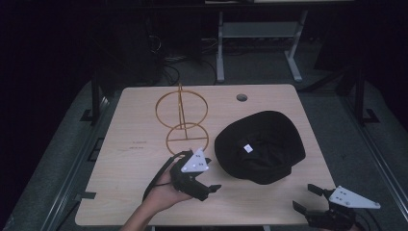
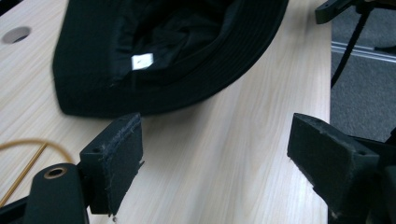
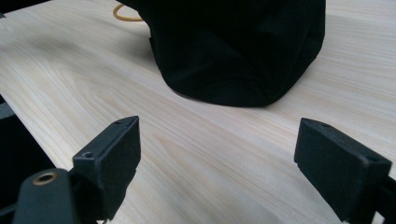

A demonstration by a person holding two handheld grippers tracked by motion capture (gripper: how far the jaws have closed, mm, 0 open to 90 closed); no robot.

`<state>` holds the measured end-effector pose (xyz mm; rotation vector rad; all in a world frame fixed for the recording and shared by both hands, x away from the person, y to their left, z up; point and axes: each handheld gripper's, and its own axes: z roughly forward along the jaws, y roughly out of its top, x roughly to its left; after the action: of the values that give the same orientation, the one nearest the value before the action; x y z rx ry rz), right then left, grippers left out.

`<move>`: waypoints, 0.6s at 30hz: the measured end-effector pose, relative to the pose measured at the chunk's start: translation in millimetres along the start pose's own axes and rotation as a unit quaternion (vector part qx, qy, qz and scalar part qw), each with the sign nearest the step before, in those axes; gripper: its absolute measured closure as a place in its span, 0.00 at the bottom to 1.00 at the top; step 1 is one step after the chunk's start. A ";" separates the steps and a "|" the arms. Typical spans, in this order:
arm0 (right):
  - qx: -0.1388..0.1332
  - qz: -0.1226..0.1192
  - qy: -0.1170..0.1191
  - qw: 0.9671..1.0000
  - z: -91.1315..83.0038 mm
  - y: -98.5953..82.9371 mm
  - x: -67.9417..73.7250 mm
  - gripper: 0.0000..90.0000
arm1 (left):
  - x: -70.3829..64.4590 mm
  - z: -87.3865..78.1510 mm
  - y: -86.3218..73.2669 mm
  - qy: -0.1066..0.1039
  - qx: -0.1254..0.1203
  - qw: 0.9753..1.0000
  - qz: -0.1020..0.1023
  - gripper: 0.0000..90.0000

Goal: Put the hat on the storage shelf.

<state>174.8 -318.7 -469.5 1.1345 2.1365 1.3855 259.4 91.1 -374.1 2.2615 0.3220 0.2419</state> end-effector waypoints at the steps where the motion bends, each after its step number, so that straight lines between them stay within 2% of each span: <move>1: -0.001 0.000 0.001 1.000 0.1 0.1 0.2 0.16 | -1.1 3.6 3.5 -0.001 0.004 1.000 0.007 0.20; 5: 0.000 0.000 0.003 1.000 0.4 -0.1 0.6 0.16 | -4.6 14.9 14.3 -0.006 0.010 1.000 0.020 0.21; 6: 0.003 0.001 0.006 1.000 0.6 0.0 0.4 0.16 | -6.9 22.0 21.1 0.002 0.015 0.999 0.028 0.22; 8: 0.003 0.001 0.005 1.000 0.0 0.6 0.7 0.16 | -8.3 29.3 27.0 -0.001 0.024 0.999 0.031 0.23; 10: -0.003 -0.001 0.004 1.000 -1.0 1.4 0.5 0.16 | -8.8 32.9 29.3 -0.001 0.029 0.999 0.035 0.24; 11: -0.004 0.000 0.004 1.000 -1.2 1.8 0.5 0.16 | -9.5 39.3 33.6 -0.005 0.036 0.998 0.044 0.26; 17: -0.006 -0.001 0.005 1.000 -0.6 2.5 1.2 0.16 | -11.9 52.6 42.0 -0.009 0.038 0.998 0.051 0.33; 18: -0.005 0.000 0.005 1.000 -0.5 2.7 1.5 0.16 | -12.3 55.6 43.0 -0.009 0.048 0.997 0.059 0.33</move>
<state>174.8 -317.3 -466.7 1.1258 2.1352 1.4036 269.6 20.6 -378.1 2.3792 0.1929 0.2719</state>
